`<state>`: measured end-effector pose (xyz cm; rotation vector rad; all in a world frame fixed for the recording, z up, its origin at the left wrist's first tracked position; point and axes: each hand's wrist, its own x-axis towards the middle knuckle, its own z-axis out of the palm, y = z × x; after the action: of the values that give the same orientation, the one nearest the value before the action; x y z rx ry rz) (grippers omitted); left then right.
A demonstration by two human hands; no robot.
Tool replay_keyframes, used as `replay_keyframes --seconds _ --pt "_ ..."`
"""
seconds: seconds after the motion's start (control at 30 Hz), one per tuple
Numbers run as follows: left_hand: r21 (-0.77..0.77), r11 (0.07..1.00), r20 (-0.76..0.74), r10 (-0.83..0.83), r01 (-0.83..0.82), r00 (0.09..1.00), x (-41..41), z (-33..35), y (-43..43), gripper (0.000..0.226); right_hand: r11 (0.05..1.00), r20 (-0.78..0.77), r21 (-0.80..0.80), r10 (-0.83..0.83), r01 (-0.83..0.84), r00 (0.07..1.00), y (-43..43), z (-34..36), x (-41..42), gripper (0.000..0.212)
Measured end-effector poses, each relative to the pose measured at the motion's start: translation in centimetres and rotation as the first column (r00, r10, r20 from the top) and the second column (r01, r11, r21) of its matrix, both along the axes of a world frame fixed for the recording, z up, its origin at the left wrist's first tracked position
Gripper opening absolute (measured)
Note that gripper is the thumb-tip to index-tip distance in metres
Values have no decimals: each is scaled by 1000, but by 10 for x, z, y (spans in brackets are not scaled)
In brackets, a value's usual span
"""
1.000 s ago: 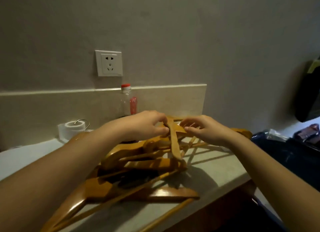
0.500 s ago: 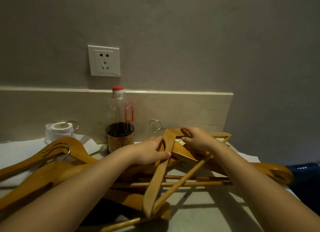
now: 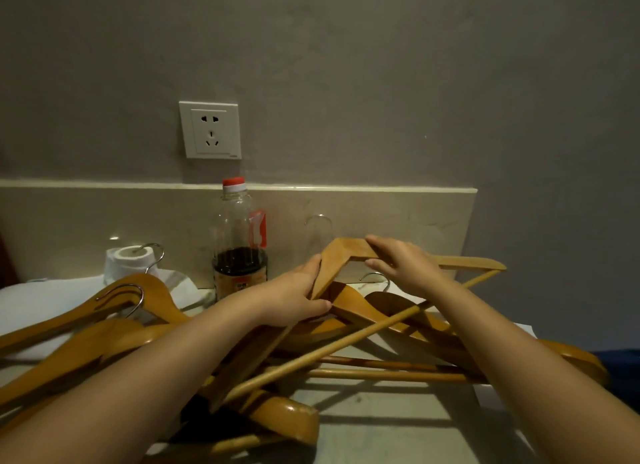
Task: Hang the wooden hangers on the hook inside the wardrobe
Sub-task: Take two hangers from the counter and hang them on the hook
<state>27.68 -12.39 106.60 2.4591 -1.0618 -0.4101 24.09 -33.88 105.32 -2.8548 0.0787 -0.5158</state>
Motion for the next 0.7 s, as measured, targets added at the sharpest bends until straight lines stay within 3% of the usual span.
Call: replay_keyframes --seconds 0.23,0.43,0.5,0.7 --pt "-224 972 153 -33 67 988 -19 36 9 73 999 251 11 -32 30 967 5 33 -24 47" --pt "-417 905 167 -13 83 986 -47 51 27 64 999 344 39 -4 -10 939 37 41 -61 53" --pt "-471 881 114 -4 57 994 -58 52 37 62 999 363 20 19 -28 931 52 44 -75 54" --pt "-666 731 -298 -76 -151 951 -96 58 78 38 997 372 18 69 -81 926 102 52 -102 54"
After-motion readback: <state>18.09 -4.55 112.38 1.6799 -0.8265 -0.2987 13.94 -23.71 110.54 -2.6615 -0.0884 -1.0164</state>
